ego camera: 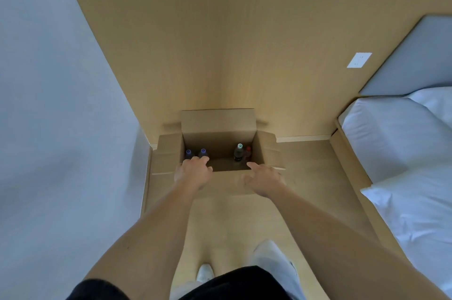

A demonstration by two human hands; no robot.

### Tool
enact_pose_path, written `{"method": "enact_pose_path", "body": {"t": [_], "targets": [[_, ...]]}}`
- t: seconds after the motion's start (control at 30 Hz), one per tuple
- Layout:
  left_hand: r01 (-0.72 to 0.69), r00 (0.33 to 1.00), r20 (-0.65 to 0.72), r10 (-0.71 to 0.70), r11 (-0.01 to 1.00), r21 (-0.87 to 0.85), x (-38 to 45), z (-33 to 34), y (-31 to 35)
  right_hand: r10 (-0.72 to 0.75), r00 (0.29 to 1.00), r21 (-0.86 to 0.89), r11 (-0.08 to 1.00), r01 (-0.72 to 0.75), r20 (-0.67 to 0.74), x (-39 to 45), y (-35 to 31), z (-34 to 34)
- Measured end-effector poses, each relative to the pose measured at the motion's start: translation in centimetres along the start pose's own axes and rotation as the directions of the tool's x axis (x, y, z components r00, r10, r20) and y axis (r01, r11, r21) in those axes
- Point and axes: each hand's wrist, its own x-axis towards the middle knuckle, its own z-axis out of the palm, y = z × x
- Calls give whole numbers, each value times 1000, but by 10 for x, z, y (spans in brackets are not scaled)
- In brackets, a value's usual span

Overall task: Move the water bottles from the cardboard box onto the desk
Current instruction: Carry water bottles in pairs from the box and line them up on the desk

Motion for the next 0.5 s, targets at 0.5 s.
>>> {"method": "enact_pose_path", "body": {"t": [0.5], "targets": [[178, 982, 77, -174, 982, -58, 182, -21, -20, -95, 981, -40, 994, 103, 171, 218, -27, -43]]}}
